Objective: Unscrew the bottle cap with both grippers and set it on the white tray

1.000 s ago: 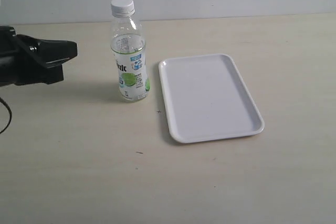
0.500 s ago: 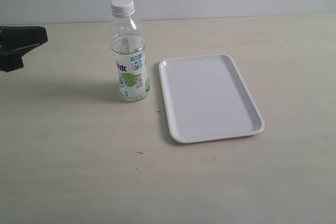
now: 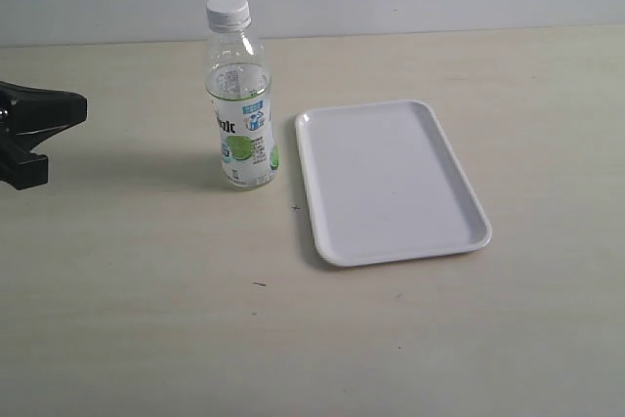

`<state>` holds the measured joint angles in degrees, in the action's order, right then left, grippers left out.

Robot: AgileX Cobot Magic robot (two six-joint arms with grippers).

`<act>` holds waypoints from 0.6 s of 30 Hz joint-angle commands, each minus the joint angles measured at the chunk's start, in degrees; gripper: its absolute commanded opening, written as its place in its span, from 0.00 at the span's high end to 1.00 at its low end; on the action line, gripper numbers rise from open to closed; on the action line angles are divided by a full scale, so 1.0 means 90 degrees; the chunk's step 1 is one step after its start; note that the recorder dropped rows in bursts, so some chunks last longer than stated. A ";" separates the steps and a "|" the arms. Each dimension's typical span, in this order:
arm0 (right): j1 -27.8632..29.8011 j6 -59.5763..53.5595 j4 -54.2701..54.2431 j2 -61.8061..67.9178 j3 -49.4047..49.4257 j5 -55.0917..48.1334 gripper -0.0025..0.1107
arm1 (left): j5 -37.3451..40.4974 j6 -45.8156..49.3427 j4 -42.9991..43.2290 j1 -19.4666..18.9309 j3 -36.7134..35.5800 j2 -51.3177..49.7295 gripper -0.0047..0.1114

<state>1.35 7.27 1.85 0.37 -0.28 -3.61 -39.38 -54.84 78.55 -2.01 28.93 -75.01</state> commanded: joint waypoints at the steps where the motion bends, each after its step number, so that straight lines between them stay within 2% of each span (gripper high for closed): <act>1: -0.0004 0.0007 0.0005 -0.0041 0.0031 0.0029 0.18 | 0.0109 0.0017 0.0058 -0.0012 -0.0024 0.0030 0.96; 6: -0.0004 0.0007 0.0005 -0.0041 0.0031 0.0029 0.18 | 0.0109 0.0028 0.0058 0.0002 -0.0024 0.0030 0.95; 9: -0.0004 0.0007 0.0005 -0.0041 0.0031 0.0029 0.18 | 0.0109 0.0084 0.0058 0.0036 -0.0024 0.0030 0.88; 11: -0.0004 0.0007 0.0005 -0.0041 0.0031 0.0029 0.18 | 0.0109 0.0084 0.0058 0.0036 -0.0024 0.0030 0.81; 16: -0.0004 0.0007 0.0005 -0.0041 0.0031 0.0014 0.18 | 0.0120 0.0084 0.0045 0.0036 -0.0024 0.0017 0.50; 18: -0.0004 0.0007 0.0005 -0.0041 0.0031 0.0014 0.18 | 0.0120 0.0084 -0.0117 0.0036 -0.0024 -0.0075 0.42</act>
<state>1.35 7.27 1.85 0.37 -0.28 -3.61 -38.70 -54.39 79.07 -2.01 28.93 -75.01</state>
